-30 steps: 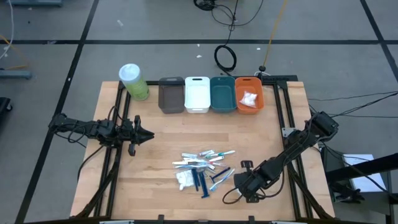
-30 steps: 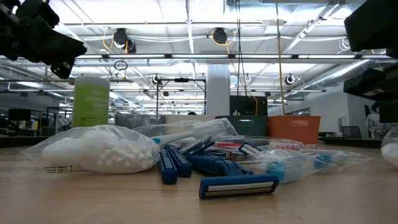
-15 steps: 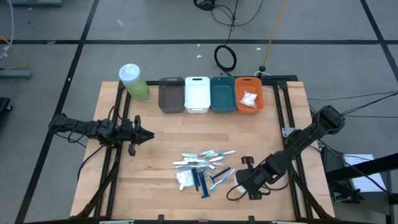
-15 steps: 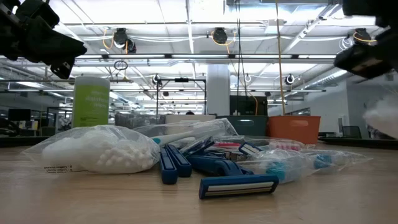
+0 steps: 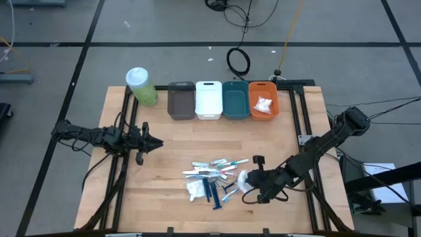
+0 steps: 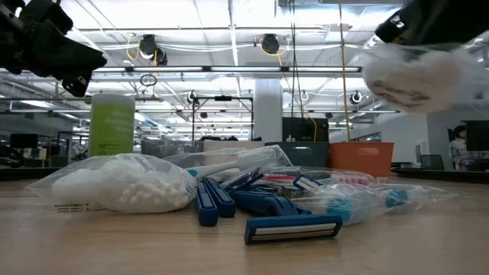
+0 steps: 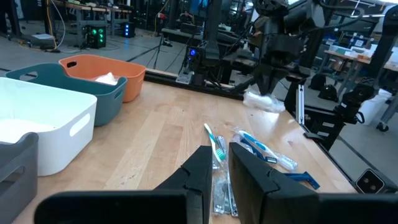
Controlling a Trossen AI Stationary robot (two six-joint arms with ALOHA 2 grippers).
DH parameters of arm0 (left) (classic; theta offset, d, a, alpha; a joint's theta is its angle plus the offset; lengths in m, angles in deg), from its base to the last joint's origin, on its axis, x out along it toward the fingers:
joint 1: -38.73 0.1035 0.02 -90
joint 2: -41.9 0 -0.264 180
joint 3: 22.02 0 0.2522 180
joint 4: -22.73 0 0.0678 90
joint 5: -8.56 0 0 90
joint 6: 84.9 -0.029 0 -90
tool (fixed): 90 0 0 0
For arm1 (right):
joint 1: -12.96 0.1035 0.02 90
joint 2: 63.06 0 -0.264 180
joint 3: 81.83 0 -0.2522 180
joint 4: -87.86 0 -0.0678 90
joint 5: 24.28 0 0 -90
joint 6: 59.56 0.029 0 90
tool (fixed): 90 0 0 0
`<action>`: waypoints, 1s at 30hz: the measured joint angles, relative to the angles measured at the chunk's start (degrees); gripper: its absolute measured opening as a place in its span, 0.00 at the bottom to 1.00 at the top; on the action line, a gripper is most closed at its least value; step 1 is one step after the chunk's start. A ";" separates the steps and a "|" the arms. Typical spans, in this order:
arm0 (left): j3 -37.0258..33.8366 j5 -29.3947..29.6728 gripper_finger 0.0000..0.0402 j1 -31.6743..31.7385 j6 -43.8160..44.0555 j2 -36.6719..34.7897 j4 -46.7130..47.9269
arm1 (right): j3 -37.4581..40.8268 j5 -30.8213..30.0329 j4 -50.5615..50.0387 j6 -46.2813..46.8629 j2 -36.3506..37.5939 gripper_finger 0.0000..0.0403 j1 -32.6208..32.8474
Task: Pick & Place Travel size toiletries
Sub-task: Put the white cotton pack into the orange bin
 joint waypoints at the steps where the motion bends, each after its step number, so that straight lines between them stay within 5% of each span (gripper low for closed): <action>1: 0.00 -0.02 0.13 0.01 0.00 0.00 0.00 | 0.56 -0.94 1.89 -1.10 0.02 0.00 -0.37; 12: 0.01 0.00 0.13 0.02 0.00 0.00 0.00 | 11.39 -0.84 26.65 -12.45 1.27 0.00 -7.79; 30: 0.00 0.00 0.13 0.00 0.00 0.00 0.00 | 23.52 -0.93 29.85 -28.38 20.71 0.00 -35.02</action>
